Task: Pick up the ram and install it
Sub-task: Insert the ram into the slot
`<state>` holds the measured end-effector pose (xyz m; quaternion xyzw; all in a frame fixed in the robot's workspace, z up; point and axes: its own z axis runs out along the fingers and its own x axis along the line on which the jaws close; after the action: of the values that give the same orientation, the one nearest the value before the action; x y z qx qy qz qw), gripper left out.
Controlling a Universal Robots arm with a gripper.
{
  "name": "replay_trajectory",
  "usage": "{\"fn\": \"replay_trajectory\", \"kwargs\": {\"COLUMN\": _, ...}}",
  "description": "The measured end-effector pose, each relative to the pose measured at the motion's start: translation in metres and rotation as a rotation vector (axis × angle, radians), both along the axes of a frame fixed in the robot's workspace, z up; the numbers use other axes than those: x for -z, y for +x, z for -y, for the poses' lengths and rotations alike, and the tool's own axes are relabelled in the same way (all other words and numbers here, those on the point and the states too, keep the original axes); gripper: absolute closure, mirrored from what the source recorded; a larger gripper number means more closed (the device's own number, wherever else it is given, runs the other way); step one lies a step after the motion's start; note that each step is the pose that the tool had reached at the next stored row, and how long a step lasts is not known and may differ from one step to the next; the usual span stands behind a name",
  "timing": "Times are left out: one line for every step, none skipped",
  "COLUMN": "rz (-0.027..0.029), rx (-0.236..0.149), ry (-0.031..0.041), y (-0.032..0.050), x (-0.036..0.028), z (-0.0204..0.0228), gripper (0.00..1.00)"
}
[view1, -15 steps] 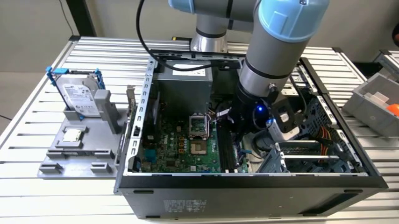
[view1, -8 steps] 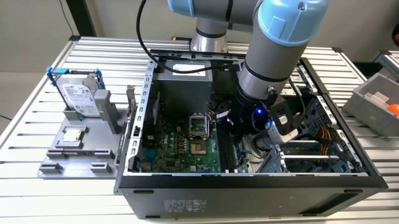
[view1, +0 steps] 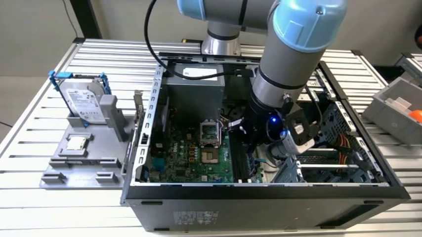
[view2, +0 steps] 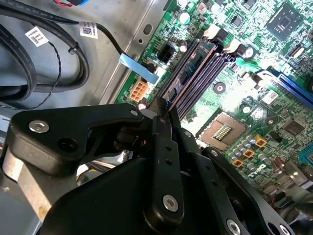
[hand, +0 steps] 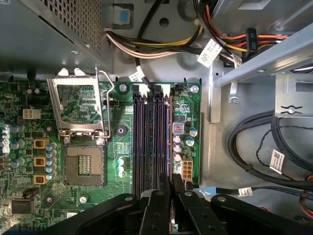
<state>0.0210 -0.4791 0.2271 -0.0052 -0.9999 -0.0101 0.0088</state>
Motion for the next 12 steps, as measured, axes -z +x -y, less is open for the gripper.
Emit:
{"fn": "replay_trajectory", "kwargs": {"rz": -0.0014, "rx": 0.0, "ry": 0.0004, "y": 0.0, "x": 0.0006, "z": -0.0001, "gripper": 1.0}}
{"fn": "replay_trajectory", "kwargs": {"rz": -0.0022, "rx": 0.0, "ry": 0.0002, "y": 0.0, "x": 0.0015, "z": -0.0001, "gripper": 1.0}}
{"fn": "replay_trajectory", "kwargs": {"rz": -0.0029, "rx": 0.0, "ry": -0.0002, "y": 0.0, "x": 0.0023, "z": 0.0, "gripper": 1.0}}
{"fn": "replay_trajectory", "kwargs": {"rz": -0.0035, "rx": 0.0, "ry": -0.0004, "y": 0.0, "x": 0.0031, "z": 0.0, "gripper": 1.0}}
{"fn": "replay_trajectory", "kwargs": {"rz": -0.0041, "rx": 0.0, "ry": -0.0005, "y": 0.0, "x": 0.0037, "z": 0.0, "gripper": 1.0}}
{"fn": "replay_trajectory", "kwargs": {"rz": -0.0046, "rx": 0.0, "ry": -0.0008, "y": 0.0, "x": 0.0041, "z": 0.0, "gripper": 1.0}}
{"fn": "replay_trajectory", "kwargs": {"rz": -0.0049, "rx": 0.0, "ry": -0.0009, "y": 0.0, "x": 0.0045, "z": 0.0, "gripper": 1.0}}
{"fn": "replay_trajectory", "kwargs": {"rz": -0.0052, "rx": 0.0, "ry": -0.0008, "y": 0.0, "x": 0.005, "z": 0.0, "gripper": 1.0}}
{"fn": "replay_trajectory", "kwargs": {"rz": -0.0055, "rx": 0.0, "ry": -0.0008, "y": 0.0, "x": 0.0055, "z": 0.0, "gripper": 1.0}}
{"fn": "replay_trajectory", "kwargs": {"rz": -0.0057, "rx": 0.0, "ry": -0.0008, "y": 0.0, "x": 0.0062, "z": 0.0, "gripper": 1.0}}
{"fn": "replay_trajectory", "kwargs": {"rz": -0.0059, "rx": 0.0, "ry": -0.0009, "y": 0.0, "x": 0.0069, "z": 0.0, "gripper": 1.0}}
{"fn": "replay_trajectory", "kwargs": {"rz": -0.0062, "rx": 0.0, "ry": -0.001, "y": 0.0, "x": 0.0073, "z": 0.0, "gripper": 1.0}}
